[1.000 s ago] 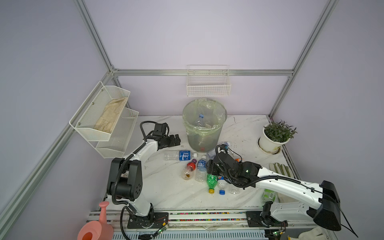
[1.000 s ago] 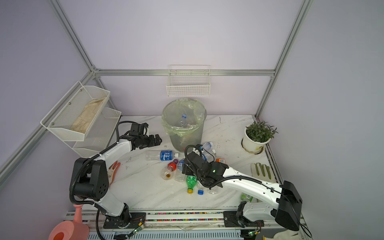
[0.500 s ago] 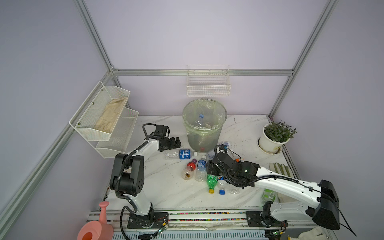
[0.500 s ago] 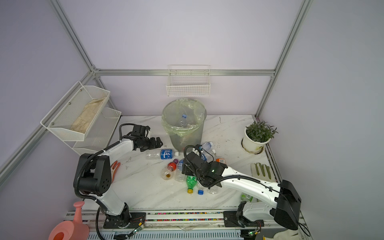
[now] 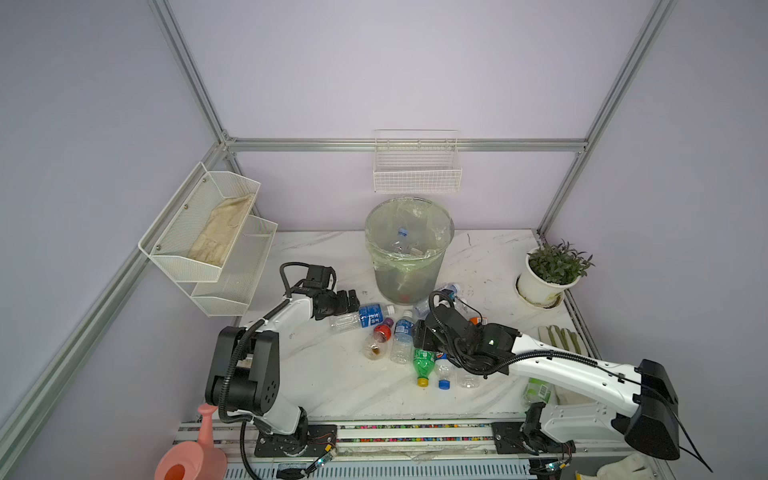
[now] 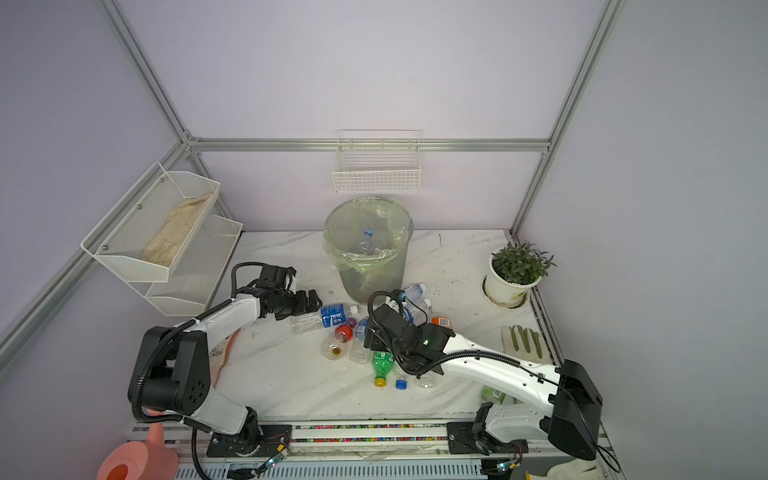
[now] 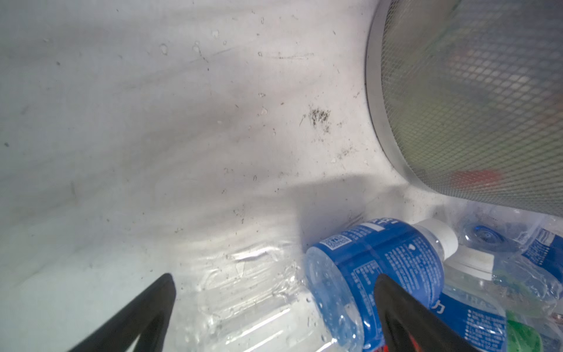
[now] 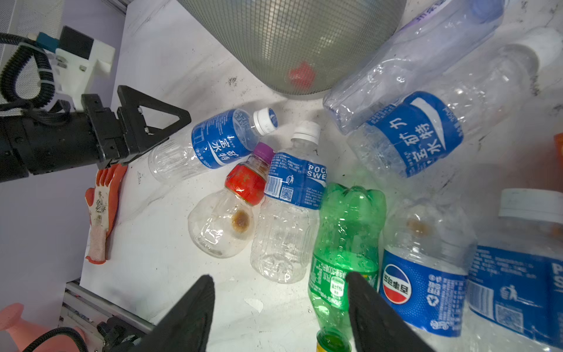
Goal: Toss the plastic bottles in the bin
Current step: 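Lower the left gripper onto the blue-labelled water bottle beside the bin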
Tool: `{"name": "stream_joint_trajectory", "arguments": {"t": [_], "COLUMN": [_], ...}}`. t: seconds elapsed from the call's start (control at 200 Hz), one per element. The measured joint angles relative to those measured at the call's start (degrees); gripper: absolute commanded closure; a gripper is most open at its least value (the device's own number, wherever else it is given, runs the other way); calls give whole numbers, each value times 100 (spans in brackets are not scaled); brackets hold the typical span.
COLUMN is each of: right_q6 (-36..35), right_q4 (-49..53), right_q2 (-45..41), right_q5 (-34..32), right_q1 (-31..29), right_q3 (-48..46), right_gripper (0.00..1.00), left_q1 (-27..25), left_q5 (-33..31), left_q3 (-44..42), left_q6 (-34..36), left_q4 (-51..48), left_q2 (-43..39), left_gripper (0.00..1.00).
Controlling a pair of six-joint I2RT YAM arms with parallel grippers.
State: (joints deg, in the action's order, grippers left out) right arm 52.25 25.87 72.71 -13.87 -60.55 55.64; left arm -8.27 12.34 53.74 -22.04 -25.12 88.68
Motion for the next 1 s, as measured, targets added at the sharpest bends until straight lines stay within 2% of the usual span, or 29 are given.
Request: {"name": "stream_joint_trajectory", "arguments": {"t": [0.44,0.74,1.0], "right_q6": [2,4,9], "right_q4": [-79,-90,-105], "right_q2": [-103,-160,-197], "right_q5": [-2,-4,-7], "right_q1": [0,0,0], "right_q3": [-214,-232,-262], "right_gripper": [28,28,28], "left_q1": [-295,-542,-590], "left_q5": [-13,-57,-103], "left_q3": [-492,-492,-492], "left_q6": [-98,-116,-114], "left_q4": [-57,-66,-70], "left_q2": [-909,-831,-339], "left_gripper": [0,0,2]}}
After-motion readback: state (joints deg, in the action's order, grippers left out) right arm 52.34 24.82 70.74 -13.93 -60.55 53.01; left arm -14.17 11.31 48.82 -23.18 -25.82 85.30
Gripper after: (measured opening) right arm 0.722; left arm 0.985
